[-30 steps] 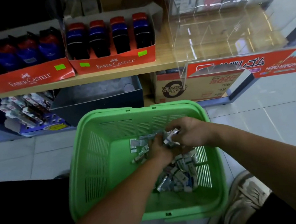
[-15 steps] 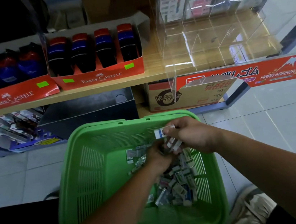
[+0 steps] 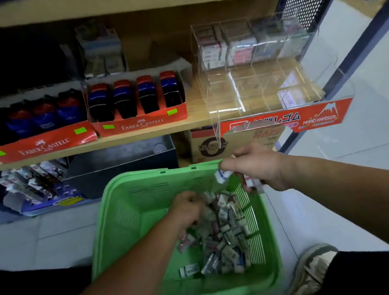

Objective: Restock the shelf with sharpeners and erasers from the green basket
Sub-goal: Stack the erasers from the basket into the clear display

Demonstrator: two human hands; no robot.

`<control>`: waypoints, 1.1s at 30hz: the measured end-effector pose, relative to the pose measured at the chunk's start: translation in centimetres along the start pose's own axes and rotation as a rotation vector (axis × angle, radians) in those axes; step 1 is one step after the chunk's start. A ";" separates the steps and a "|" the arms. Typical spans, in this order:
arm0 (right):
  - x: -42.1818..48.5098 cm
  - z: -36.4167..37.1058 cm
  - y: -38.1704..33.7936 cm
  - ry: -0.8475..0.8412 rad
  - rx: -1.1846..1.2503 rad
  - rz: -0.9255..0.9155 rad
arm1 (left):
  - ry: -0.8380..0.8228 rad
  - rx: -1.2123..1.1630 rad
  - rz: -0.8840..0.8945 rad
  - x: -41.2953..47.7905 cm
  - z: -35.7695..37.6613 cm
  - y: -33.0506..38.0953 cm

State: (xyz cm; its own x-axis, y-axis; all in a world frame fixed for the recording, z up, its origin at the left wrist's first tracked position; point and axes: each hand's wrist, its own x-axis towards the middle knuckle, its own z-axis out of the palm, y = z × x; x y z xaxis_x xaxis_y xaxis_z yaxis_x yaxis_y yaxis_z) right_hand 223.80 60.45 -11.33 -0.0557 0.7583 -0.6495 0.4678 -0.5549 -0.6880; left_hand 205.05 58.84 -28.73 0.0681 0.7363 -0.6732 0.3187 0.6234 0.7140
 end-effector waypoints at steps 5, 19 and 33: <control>-2.8 -1.3 -4.5 0.057 -0.004 -0.083 | -0.141 -0.147 0.087 -5.7 -3.3 7.5; -3.8 -5.0 -10.4 0.084 0.266 -0.177 | -0.272 -0.334 0.228 -12.6 -8.2 19.9; -1.5 -13.0 -6.7 0.177 0.529 -0.236 | -0.195 0.220 0.510 -8.2 0.0 30.1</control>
State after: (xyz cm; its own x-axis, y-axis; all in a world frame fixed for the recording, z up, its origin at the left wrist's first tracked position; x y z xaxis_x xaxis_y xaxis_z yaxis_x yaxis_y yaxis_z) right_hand 232.26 67.49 -1.53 0.0641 0.9017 -0.4275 -0.0440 -0.4254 -0.9039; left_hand 214.08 71.60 -1.72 0.4305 0.8537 -0.2931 0.3875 0.1185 0.9142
